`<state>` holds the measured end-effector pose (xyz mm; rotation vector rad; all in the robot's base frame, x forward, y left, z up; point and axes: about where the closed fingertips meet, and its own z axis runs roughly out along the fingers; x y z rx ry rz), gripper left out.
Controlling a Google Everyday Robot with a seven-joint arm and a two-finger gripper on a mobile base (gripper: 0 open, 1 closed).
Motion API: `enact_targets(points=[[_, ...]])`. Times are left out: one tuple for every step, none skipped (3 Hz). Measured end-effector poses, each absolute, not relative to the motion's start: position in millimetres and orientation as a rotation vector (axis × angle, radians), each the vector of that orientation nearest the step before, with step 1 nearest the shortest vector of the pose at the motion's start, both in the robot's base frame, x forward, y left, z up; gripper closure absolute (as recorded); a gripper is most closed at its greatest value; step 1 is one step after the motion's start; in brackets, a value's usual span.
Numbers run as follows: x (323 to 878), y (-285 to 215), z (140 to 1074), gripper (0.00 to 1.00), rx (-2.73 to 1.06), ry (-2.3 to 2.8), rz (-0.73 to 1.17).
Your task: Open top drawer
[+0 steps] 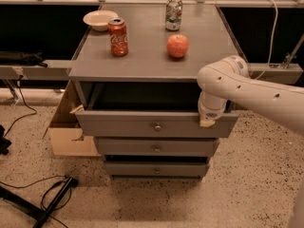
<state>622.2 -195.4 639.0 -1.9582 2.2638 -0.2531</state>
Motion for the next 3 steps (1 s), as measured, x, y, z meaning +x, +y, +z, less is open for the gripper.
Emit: enact_targets(points=[[612.5,-200.6,642.9,1.00,-1.987,2.274,-0.246],[612.4,-200.6,643.3,1.00,-1.987,2.274,-0.246],[605.6,-202.7,644.6,1.00,-2.012,2.274,-0.233]])
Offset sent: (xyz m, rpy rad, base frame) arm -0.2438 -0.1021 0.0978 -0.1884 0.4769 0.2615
